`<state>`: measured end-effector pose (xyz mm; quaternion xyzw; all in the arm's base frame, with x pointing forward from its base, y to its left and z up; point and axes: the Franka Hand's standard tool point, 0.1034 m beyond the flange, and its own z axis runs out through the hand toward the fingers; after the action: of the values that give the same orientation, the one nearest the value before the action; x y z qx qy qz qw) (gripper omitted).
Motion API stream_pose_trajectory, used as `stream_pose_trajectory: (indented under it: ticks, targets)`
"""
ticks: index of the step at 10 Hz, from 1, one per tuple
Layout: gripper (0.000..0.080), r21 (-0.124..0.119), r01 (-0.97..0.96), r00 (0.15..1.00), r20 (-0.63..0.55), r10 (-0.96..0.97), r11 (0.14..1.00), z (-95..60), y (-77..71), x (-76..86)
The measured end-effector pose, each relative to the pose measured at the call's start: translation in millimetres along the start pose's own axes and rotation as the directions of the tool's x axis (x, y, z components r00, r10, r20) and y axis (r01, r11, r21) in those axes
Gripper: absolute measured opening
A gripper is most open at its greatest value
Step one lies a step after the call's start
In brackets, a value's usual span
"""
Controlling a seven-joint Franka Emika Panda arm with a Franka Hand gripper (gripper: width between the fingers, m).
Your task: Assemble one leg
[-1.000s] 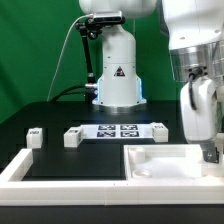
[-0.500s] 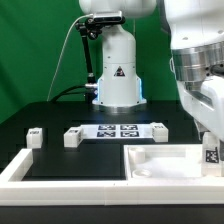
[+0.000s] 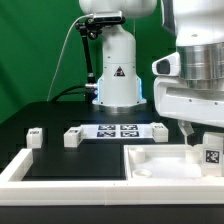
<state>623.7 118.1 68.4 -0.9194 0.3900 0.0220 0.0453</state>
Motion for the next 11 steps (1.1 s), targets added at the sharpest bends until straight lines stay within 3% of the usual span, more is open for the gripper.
stream_pose_trajectory:
  ticks: [3,6,8,9,10,11]
  targets:
    - [0.0648,-0.005,0.295,0.955,-0.003,-0.296,0.955,-0.4,2.7,4.0]
    - [0.0648,-0.006,0.417,0.909,-0.005,-0.417,0.909,-1.0,4.6,7.2]
    - [0.0411,-0.006,0.412,0.911,-0.005,-0.412,0.911,-1.0,4.6,7.2]
    - [0.0411,-0.005,0.385,0.923,-0.005,-0.385,0.923,-1.0,4.5,7.1]
    - [0.0288,-0.005,0.379,0.925,-0.005,-0.379,0.925,-1.0,4.6,7.2]
    - [0.0288,-0.004,0.338,0.941,-0.005,-0.338,0.941,-1.0,4.6,7.2]
